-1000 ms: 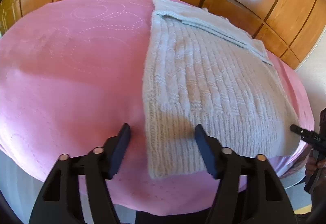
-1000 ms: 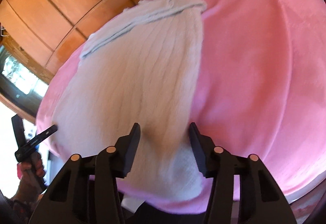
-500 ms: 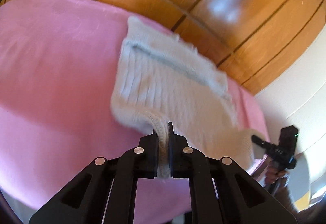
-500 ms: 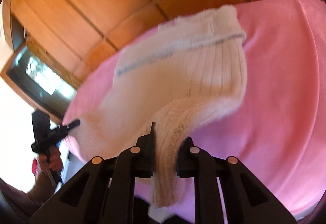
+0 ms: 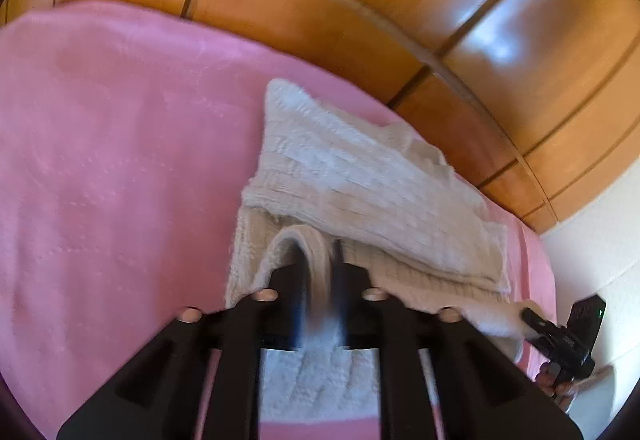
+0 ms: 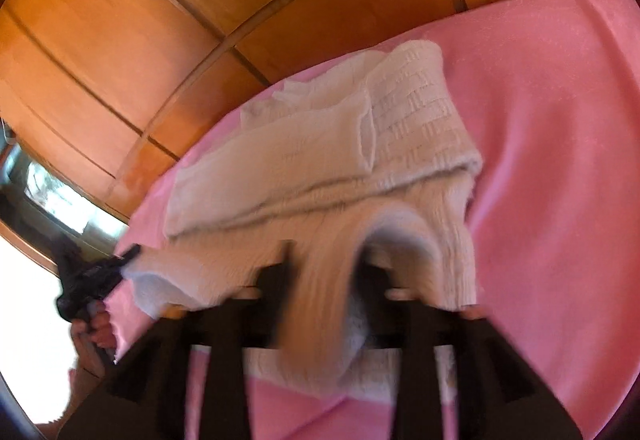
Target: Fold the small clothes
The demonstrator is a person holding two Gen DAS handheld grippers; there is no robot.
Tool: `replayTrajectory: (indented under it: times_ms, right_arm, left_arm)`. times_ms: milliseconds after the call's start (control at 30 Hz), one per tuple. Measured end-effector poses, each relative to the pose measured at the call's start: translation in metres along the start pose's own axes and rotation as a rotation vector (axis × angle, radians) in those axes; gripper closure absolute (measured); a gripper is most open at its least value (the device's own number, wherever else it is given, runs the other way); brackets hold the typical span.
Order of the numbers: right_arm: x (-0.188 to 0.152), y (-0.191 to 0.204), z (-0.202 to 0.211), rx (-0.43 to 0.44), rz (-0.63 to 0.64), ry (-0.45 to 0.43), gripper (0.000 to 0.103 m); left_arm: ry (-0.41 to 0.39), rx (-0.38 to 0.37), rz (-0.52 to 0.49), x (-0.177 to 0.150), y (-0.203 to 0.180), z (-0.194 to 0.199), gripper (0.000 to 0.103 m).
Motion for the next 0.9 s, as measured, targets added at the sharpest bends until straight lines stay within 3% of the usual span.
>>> replayTrajectory:
  times_ms: [33,67,100,167,300,467,500,533,567,600,700,900]
  right_arm:
    - [0.003,-0.003,0.006,-0.005,-0.006,-0.027,0.029]
    - [0.001,-0.004,0.012,0.011,-0.010,-0.032,0.029]
    - [-0.001,-0.007,0.018,0.024,-0.019,-0.035,0.028]
    - [-0.012,-0.019,0.034,0.014,-0.018,-0.053,0.024]
    - [-0.047,-0.040,0.045,-0.055,0.021,-0.015,0.028]
    - [-0.074,-0.046,0.031,-0.131,0.098,0.017,0.056]
    - [-0.076,-0.047,0.030,-0.146,0.111,0.012,0.059]
    - [-0.074,-0.046,0.027,-0.150,0.115,0.009,0.068]
    - [-0.072,-0.043,0.024,-0.145,0.114,0.011,0.080]
    - [-0.071,-0.042,0.022,-0.148,0.116,0.014,0.083]
    - [-0.069,-0.034,0.028,-0.172,0.126,0.000,0.091]
    - [-0.076,-0.012,0.069,-0.130,0.132,-0.070,0.094]
  left_arm:
    - [-0.011,0.022,0.023,0.003,0.009,0.001,0.053]
    - [-0.046,0.047,0.045,0.005,0.020,0.007,0.031]
    - [-0.070,0.049,0.056,0.007,0.026,0.013,0.026]
    - [-0.073,0.032,0.068,-0.001,0.040,0.022,0.026]
    - [0.008,-0.006,0.024,-0.038,0.054,0.025,0.027]
    - [0.045,-0.073,-0.059,-0.082,0.040,0.033,0.026]
    - [0.040,-0.053,-0.085,-0.084,0.038,0.031,0.030]
    - [0.044,-0.042,-0.110,-0.086,0.035,0.027,0.037]
    - [0.068,-0.050,-0.120,-0.089,0.032,0.023,0.062]
    - [0.092,-0.040,-0.122,-0.091,0.030,0.018,0.076]
    - [0.087,-0.015,-0.146,-0.092,0.025,0.020,0.087]
    - [0.049,-0.039,-0.137,-0.097,0.021,0.052,0.091]
Point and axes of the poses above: each gripper's, at about its wrist camera, not at the fingertips, and z roughly against the way its jaws point, y to its left, x to its top, the point moved 10 cm from there along -z, roughly the way its jaws point, and after that the axes turned 4 degrees about -x, right-handed, at the moved point
